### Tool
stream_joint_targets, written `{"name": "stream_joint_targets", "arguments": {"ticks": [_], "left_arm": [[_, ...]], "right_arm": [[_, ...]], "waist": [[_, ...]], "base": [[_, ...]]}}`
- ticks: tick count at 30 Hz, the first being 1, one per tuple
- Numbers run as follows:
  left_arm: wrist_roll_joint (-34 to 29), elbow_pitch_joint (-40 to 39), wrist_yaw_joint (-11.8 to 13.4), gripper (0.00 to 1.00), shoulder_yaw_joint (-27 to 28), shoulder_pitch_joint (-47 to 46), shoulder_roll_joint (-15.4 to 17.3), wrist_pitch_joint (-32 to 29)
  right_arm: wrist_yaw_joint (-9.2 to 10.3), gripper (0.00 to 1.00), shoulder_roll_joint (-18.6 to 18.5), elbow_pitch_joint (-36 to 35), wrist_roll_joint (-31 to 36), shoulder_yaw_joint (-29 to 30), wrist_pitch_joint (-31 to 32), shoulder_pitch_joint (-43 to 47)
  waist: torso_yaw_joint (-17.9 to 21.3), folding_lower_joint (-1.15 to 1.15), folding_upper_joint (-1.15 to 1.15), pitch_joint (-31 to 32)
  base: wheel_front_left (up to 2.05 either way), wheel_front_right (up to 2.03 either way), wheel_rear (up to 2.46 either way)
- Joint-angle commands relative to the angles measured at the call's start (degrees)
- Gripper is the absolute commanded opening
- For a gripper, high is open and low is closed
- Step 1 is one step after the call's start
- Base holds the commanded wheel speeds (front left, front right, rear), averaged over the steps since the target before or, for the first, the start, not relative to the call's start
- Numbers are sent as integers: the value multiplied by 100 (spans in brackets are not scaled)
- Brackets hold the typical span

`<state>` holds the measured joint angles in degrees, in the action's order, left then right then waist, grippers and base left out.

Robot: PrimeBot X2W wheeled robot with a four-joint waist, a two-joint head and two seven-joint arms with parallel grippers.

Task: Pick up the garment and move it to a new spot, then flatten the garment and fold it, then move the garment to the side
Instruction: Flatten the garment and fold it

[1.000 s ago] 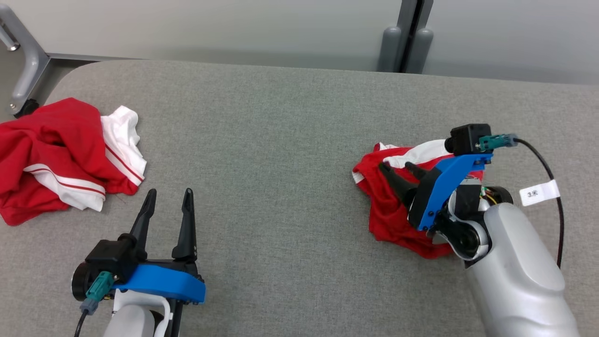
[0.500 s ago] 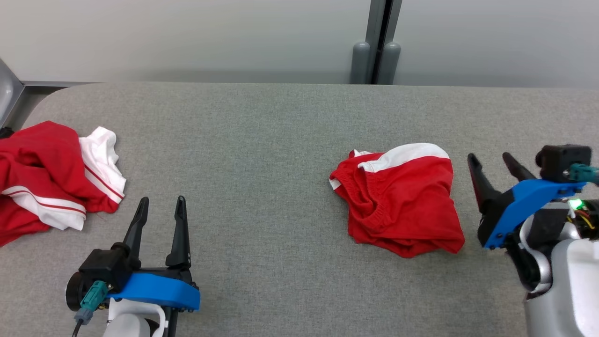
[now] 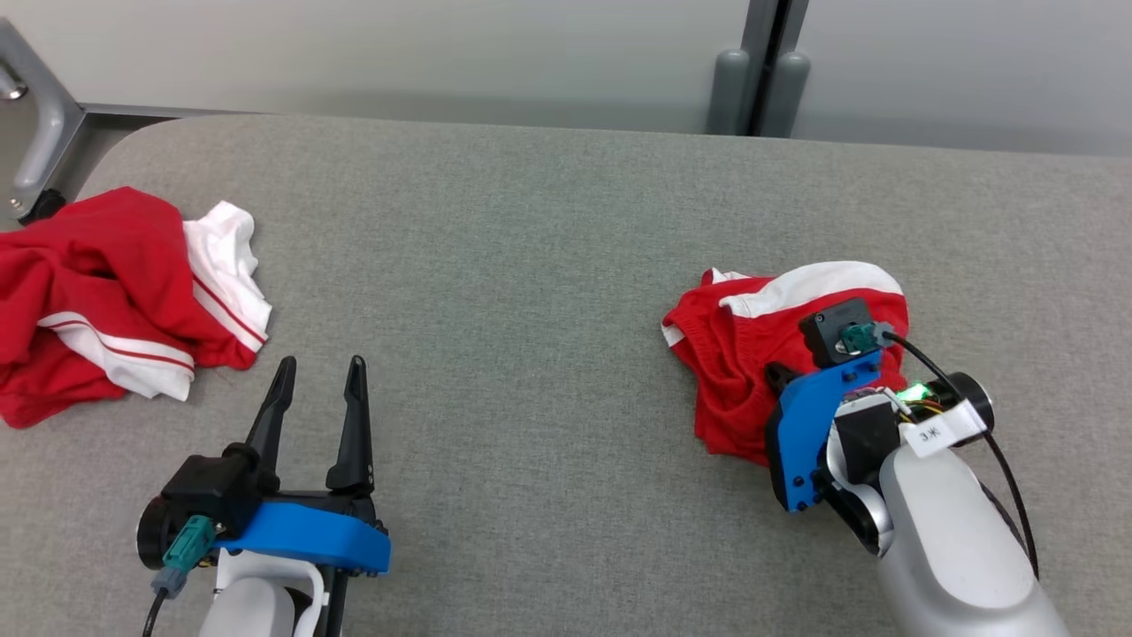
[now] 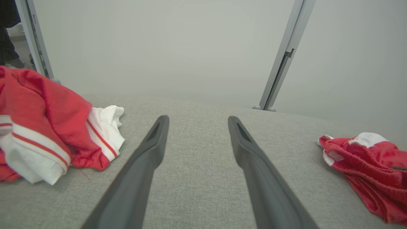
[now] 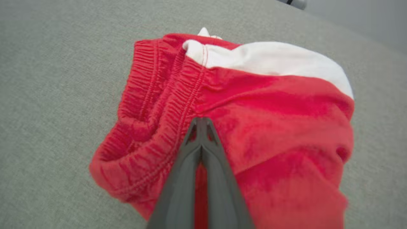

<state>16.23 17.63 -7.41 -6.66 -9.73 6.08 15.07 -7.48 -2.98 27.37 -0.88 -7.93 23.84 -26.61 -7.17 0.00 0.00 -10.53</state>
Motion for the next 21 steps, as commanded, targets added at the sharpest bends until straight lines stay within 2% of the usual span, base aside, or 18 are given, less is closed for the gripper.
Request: {"name": "stream_joint_targets", "arguments": {"ticks": [1, 4, 10, 21], "left_arm": [[15, -3, -5, 100, -18, -86, 2, 14], [31, 18, -5, 100, -58, -133, -19, 14], [59, 46, -5, 100, -92, -164, -54, 14], [17, 53, -5, 100, -28, -132, -110, 14]], "right_arm": [[-2, 0, 4, 80, 36, -13, 38, -122], [-3, 0, 8, 451, -137, -142, 165, -384], [-3, 0, 8, 990, -557, -315, 4, -847], [-3, 0, 6, 1398, -1477, -496, -1106, -1486]], "waist": [[-60, 0, 0, -40], [-182, 0, 0, -83], [-377, 0, 0, -165], [-339, 0, 0, -206]], "base": [[0, 0, 0], [0, 0, 0], [0, 0, 0], [0, 0, 0]]}}
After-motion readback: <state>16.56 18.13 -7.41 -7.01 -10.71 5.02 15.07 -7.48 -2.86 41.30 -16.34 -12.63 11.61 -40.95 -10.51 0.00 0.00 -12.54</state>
